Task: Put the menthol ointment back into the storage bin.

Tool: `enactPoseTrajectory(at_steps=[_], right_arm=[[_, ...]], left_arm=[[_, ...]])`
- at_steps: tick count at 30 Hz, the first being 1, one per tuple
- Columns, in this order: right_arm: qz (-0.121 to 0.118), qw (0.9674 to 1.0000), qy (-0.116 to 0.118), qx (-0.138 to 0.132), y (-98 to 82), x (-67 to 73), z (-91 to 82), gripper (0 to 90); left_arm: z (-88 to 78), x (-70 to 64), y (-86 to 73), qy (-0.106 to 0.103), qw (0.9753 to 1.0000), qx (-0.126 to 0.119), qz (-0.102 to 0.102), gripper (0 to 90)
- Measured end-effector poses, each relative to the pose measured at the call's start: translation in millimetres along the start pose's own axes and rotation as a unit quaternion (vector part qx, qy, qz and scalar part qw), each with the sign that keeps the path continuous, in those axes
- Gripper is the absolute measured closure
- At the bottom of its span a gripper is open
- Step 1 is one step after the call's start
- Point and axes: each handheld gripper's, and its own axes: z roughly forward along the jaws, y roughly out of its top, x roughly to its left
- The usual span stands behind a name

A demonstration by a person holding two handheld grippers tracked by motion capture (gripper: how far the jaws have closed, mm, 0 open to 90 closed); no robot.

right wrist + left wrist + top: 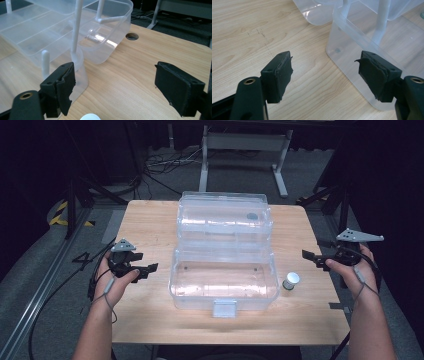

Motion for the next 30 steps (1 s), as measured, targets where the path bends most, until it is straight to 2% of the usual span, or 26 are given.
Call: enactPoseTrajectory(at_steps=[3, 5, 7, 9, 12, 15, 19, 21, 24, 27, 30], right_arm=[[-0.02, 0.9995, -0.008, 0.024, -0.1, 2.8, 1.5, 18.8], [-0.04, 0.9985, -0.01, 0.036, 0.3, 4.5, 2.0, 24.4], [-0.055, 0.9977, 0.004, 0.041, 0.8, 5.6, 3.2, 29.2], [-0.055, 0.9975, 0.01, 0.042, 0.8, 5.7, 3.8, 31.9], [-0.039, 0.9969, 0.032, 0.061, -0.6, 6.4, 5.5, 37.9], [-0.045, 0.9959, 0.036, 0.069, -0.4, 6.9, 5.5, 39.9], [-0.039, 0.9955, 0.045, 0.073, -0.2, 7.4, 5.5, 41.7], [-0.047, 0.9945, 0.053, 0.077, -0.6, 6.9, 6.5, 42.5], [-0.031, 0.9935, 0.057, 0.094, -1.7, 7.1, 5.8, 44.5], [-0.042, 0.9912, 0.069, 0.105, -2.7, 7.8, 7.3, 46.0], [-0.058, 0.9889, 0.07, 0.118, -2.6, 8.7, 9.1, 45.8]], left_arm=[[0.4, 0.4, -0.1, 0.002, 1.0, 0.001, 0.0, 27.3], [0.4, 0.5, -0.2, 0.002, 1.0, 0.001, 0.0, 27.3], [0.6, 0.8, -0.4, 0.001, 1.0, 0.0, -0.001, 27.3], [0.7, 1.1, -0.5, 0.002, 1.0, 0.0, 0.0, 27.3], [0.6, 1.1, -1.0, 0.0, 1.0, 0.001, -0.001, 27.3], [0.9, 1.0, -1.3, -0.002, 1.0, 0.002, -0.001, 27.3], [1.6, 1.1, -1.6, -0.002, 1.0, 0.006, 0.0, 27.3], [1.8, 1.3, -1.8, -0.002, 1.0, 0.007, 0.0, 27.3], [2.0, 1.4, -1.9, -0.002, 1.0, 0.007, 0.001, 27.3], [2.7, 1.5, -2.2, -0.002, 1.0, 0.007, -0.001, 27.3], [3.5, 1.4, -2.8, -0.003, 0.9999, 0.009, -0.004, 27.3]])
